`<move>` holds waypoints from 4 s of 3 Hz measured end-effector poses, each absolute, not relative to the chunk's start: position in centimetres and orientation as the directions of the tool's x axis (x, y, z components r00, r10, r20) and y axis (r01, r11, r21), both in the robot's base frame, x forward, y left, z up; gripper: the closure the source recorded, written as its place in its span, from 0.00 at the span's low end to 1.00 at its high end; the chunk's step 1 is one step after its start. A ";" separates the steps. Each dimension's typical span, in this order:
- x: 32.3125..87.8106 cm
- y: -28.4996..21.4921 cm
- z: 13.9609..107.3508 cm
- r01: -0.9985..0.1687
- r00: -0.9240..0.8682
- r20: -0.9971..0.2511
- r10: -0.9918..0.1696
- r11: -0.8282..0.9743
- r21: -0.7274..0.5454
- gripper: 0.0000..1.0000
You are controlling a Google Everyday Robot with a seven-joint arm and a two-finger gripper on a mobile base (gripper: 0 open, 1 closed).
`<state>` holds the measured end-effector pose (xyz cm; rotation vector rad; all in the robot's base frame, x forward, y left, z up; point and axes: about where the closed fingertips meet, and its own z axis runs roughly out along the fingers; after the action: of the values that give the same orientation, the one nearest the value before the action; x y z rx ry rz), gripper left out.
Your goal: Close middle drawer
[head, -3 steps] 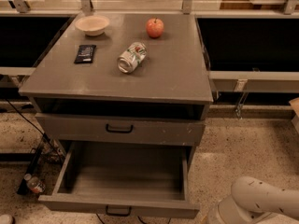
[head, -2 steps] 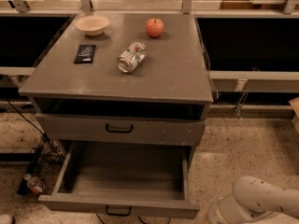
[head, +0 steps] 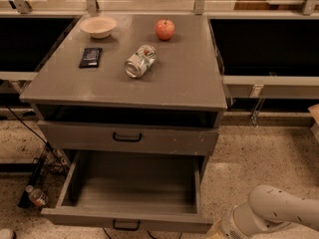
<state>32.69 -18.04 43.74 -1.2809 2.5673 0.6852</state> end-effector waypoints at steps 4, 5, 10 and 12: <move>32.1 -14.3 42.8 -0.815 -0.576 -0.372 -0.728 0.473 0.336 1.00; 34.0 -14.3 42.6 -0.794 -0.609 -0.418 -0.674 0.513 0.327 1.00; 38.0 -14.7 43.2 -0.767 -0.631 -0.493 -0.598 0.574 0.285 0.28; 38.0 -14.6 43.2 -0.767 -0.631 -0.493 -0.599 0.574 0.286 0.00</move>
Offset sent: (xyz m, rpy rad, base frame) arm -0.0096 0.0576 -0.0103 0.0256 0.0195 0.1119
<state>37.96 -14.65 43.22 -1.1127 2.4665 0.6877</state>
